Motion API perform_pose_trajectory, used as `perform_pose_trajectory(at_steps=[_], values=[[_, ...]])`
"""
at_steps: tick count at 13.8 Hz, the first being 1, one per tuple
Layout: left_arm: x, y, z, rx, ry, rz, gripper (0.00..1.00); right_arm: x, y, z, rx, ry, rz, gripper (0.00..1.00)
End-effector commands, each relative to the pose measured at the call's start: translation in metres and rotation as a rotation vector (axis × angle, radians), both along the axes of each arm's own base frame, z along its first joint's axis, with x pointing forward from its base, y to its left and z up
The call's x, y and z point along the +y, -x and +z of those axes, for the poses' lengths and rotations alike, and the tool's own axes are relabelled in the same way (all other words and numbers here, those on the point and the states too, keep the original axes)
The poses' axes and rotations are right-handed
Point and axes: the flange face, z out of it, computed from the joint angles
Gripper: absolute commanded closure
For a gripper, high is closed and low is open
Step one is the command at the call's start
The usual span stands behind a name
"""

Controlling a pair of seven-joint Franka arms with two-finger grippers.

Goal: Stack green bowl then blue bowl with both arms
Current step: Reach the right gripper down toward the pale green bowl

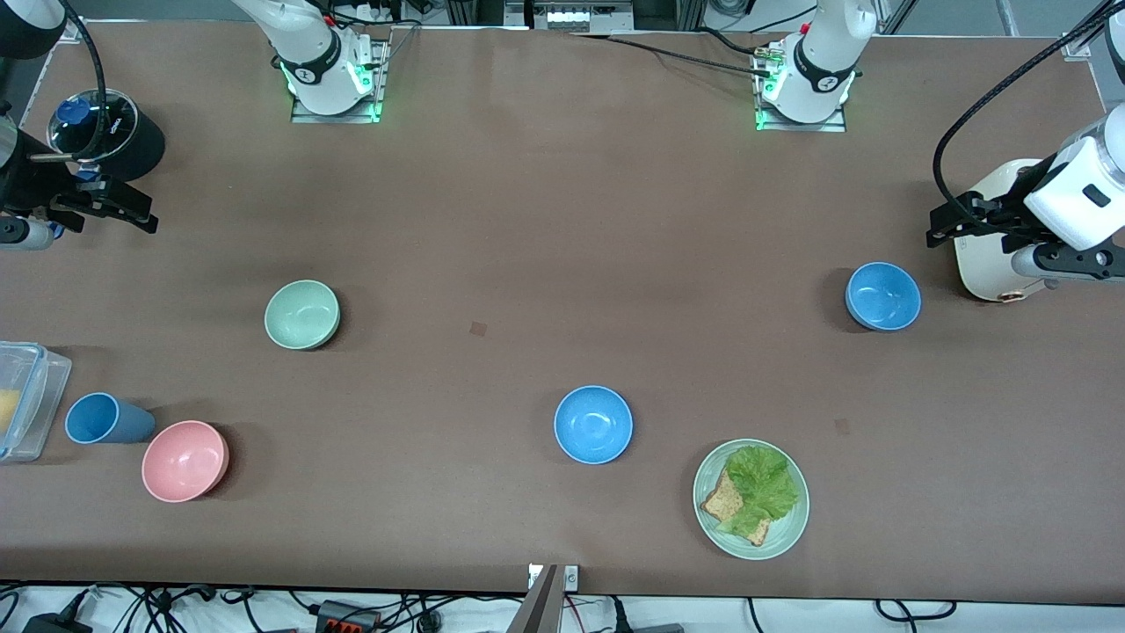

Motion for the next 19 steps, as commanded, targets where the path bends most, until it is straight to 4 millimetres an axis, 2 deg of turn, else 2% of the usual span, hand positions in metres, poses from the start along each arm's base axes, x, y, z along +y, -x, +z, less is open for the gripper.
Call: perform_pose_trajectory(at_steps=[1,7,9,11,14,17,18,19], values=[[-0.003,0.007,0.007,-0.004,-0.024,-0.001,0.00,-0.002,0.005,0.001,0.002,-0.001,0.010,0.00],[-0.004,0.009,0.006,0.015,-0.021,-0.013,0.00,-0.002,0.004,0.000,0.004,-0.001,0.010,0.00],[-0.014,0.011,0.006,0.026,-0.018,-0.021,0.00,-0.002,0.002,-0.002,0.007,-0.001,0.009,0.00],[-0.015,0.011,0.008,0.021,-0.018,-0.021,0.00,-0.002,-0.001,-0.007,0.014,-0.001,0.001,0.00],[-0.012,0.010,0.008,0.021,-0.019,-0.018,0.00,-0.002,-0.010,-0.028,0.050,-0.002,-0.002,0.00],[-0.013,0.010,0.009,0.018,-0.024,-0.021,0.00,0.002,-0.024,-0.061,0.109,-0.004,0.018,0.00],[-0.015,0.010,0.010,0.016,-0.024,-0.024,0.00,0.005,-0.029,-0.076,0.136,0.004,0.028,0.00],[-0.016,0.010,0.009,0.018,-0.024,-0.024,0.00,0.005,-0.034,-0.100,0.179,0.006,0.030,0.00]])
